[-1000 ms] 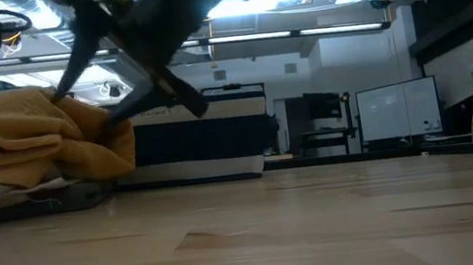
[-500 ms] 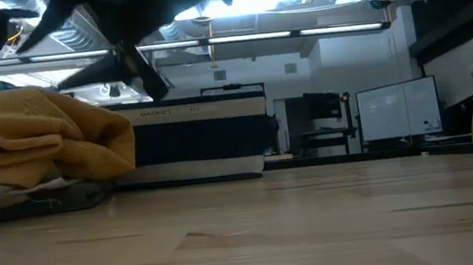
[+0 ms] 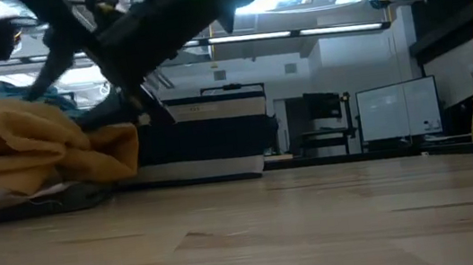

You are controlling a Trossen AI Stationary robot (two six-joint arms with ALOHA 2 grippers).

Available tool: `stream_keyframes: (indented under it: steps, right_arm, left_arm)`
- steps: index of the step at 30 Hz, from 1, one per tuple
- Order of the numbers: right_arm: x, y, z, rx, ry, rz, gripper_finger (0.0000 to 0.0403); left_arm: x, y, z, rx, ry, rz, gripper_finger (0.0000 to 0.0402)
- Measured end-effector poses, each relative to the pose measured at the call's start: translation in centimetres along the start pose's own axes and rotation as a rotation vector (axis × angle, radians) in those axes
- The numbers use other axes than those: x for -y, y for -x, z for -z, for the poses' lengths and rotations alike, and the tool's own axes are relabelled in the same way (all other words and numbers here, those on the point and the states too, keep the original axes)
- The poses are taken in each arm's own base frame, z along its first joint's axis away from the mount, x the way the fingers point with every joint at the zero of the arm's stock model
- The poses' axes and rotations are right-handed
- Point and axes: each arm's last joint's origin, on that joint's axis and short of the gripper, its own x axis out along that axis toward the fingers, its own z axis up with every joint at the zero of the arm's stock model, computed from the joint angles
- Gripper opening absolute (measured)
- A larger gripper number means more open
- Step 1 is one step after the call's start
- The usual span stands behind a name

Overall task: Fold towel
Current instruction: Stack the folded yellow towel on top of the folded white patterned towel, then move the stacked folded colored towels to the center

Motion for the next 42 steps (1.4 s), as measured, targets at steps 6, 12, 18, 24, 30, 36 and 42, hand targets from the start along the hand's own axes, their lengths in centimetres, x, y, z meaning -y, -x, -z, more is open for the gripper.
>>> stream_keyframes:
  steps: [6, 12, 18, 24, 30, 36, 42]
  right_arm:
    - [1.2, -0.8, 1.8, -0.115, 0.015, 0.060, 0.0221]
    - [0.9, -0.6, 3.4, -0.143, 0.043, 0.125, 0.0221]
    - [0.2, -0.6, 3.4, -0.075, 0.075, 0.099, 0.0221]
    - [-1.3, 0.7, 2.0, -0.031, 0.066, 0.051, 0.0221]
    - [-2.0, 1.9, 1.3, -0.054, 0.054, 0.052, 0.0221]
    - [-1.2, 2.4, 2.2, -0.138, 0.026, 0.157, 0.0221]
    - [-0.4, 2.6, 2.7, -0.182, 0.044, 0.251, 0.0221]
  left_arm:
    - [-0.4, -1.9, 0.9, -0.072, -0.014, -0.110, 0.0090]
    - [-0.6, -2.2, 1.0, -0.077, -0.022, -0.152, 0.0090]
    - [-0.7, -1.6, 1.0, -0.095, -0.021, -0.133, 0.0090]
    - [-1.0, 0.7, 0.0, -0.067, 0.019, -0.144, 0.0090]
    - [-2.3, 2.1, -0.6, -0.022, 0.105, -0.233, 0.0090]
    - [-2.8, 1.5, -0.4, -0.006, 0.164, -0.278, 0.0090]
    - [-2.8, 1.3, -0.3, 0.002, 0.185, -0.296, 0.0090]
